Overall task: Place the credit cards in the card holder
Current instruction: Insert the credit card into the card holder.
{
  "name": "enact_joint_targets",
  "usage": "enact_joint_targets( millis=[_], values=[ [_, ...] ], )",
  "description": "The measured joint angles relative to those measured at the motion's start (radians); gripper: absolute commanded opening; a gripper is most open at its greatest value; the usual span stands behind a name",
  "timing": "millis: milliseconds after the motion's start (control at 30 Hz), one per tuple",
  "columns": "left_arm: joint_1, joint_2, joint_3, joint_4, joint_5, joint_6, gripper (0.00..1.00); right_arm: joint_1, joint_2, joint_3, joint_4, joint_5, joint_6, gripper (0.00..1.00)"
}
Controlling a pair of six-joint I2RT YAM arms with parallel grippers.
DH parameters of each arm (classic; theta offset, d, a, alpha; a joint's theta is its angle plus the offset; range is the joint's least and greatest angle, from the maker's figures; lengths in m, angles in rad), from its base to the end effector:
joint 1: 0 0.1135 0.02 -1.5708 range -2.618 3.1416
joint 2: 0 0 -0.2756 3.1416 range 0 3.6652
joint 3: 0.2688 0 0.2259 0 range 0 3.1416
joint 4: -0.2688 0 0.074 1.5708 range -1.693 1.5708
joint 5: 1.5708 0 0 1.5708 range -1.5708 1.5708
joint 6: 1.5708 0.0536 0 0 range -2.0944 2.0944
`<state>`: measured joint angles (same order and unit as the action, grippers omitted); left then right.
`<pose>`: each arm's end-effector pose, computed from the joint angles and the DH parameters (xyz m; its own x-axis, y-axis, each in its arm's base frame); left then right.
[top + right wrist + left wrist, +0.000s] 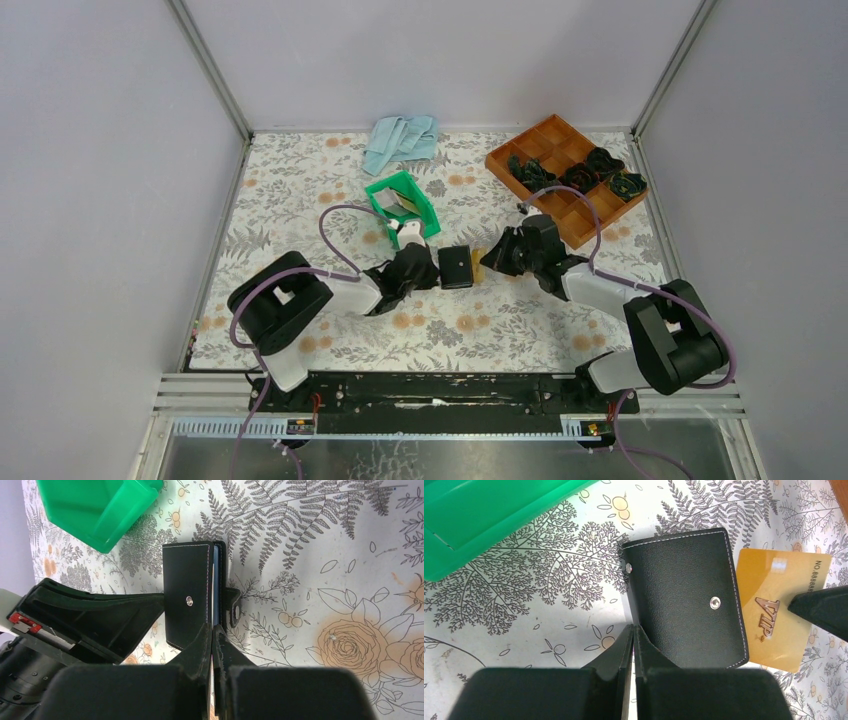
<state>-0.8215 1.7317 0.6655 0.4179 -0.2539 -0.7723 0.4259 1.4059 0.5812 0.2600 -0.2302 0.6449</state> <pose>0.2294 -0.2268 0.1479 -0.6940 -0.2456 -0.6768 0.1230 0.8858 -0.4476 0.2438 0.1240 0.1986 -0.7368 0.3084 -0.6017 -0.1688 0.7778 0.6054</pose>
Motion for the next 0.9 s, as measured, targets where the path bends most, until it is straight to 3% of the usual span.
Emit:
enact_joint_targets(
  millis=[900],
  values=[
    [-0.005,-0.002,0.0,-0.004,-0.001,0.0,0.07,-0.01,-0.013,-0.033,0.003,0.001,-0.02,0.0]
  ],
)
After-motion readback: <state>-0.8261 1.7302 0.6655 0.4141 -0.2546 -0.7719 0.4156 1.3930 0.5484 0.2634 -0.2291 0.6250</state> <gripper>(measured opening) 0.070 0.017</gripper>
